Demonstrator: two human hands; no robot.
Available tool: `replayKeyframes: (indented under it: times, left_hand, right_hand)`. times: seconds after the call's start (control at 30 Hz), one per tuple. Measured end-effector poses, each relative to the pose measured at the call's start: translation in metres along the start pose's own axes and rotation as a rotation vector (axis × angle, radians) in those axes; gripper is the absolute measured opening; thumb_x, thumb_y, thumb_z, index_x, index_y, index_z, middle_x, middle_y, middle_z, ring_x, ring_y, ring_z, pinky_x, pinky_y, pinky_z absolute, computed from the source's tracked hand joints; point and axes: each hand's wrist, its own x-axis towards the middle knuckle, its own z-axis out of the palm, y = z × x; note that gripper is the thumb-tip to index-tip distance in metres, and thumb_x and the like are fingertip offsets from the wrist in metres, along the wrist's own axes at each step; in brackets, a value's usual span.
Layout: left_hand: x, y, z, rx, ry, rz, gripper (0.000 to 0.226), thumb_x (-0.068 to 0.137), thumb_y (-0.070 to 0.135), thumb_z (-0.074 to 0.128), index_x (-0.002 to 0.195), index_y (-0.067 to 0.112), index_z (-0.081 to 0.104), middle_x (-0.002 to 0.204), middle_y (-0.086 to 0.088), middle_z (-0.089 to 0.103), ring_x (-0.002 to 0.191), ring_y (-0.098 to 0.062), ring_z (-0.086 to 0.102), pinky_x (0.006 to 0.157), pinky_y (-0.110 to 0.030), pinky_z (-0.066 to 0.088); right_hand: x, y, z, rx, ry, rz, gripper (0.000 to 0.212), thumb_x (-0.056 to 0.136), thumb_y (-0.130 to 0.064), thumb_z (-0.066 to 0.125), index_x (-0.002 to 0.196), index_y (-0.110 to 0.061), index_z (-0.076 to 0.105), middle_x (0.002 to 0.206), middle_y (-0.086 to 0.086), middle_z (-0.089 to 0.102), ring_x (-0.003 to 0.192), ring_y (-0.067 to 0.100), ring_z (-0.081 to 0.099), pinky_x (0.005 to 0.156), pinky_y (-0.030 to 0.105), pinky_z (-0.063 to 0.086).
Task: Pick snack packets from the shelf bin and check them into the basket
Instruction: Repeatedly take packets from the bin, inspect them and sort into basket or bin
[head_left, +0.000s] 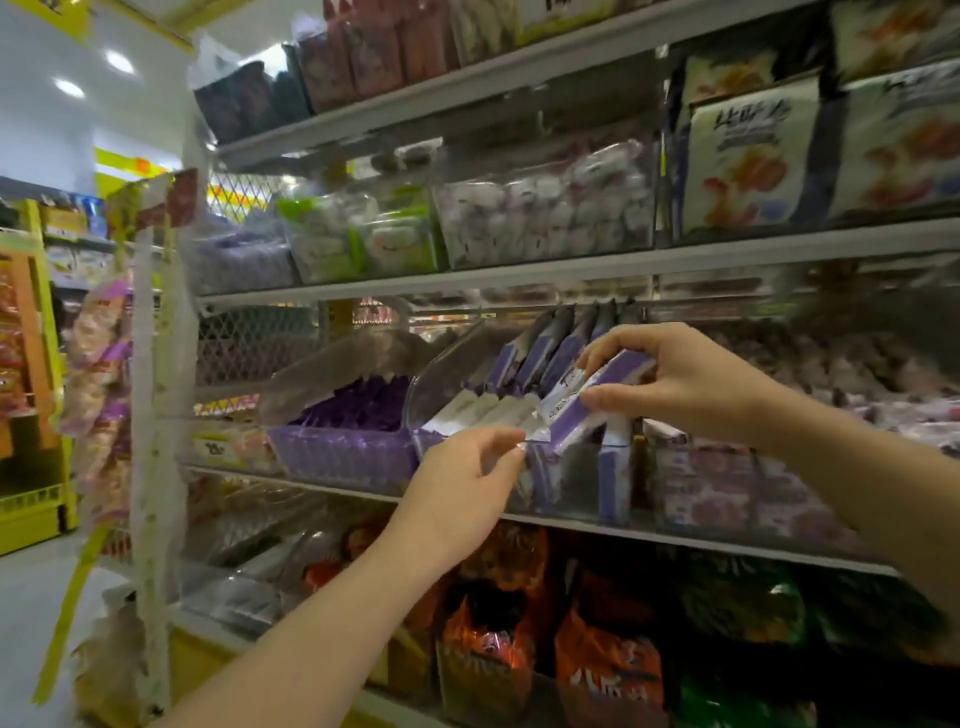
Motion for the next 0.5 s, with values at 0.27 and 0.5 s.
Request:
replayKeyframes:
  times: [0.27,0.5]
  left_hand:
    - [0.044,-0.013,0.030,0.171,-0.040,0.146,0.025,0.095,0.030,0.055,0.118,0.034,0.063,0.108,0.021,0.064,0.100,0.003,0.057,0.104,-0.030,0.038]
    - [0.061,-0.041,0.038,0.368,-0.088,0.287,0.019,0.093,0.044,0.052,0.111,0.048,0.055,0.096,0.036,0.054,0.104,0.013,0.047,0.121,-0.040,0.008]
  right_hand:
    - [0.058,0.018,-0.021,-0.304,-0.251,0.058,0.017,0.072,-0.046,0.072,0.075,-0.030,0.069,0.074,-0.003,0.067,0.066,0.007,0.061,0.055,0.025,0.050]
    - [0.089,0.046,0.016,-0.482,-0.361,0.075,0.016,0.076,-0.042,0.070,0.077,-0.026,0.064,0.081,-0.005,0.064,0.072,0.011,0.061,0.058,0.025,0.046]
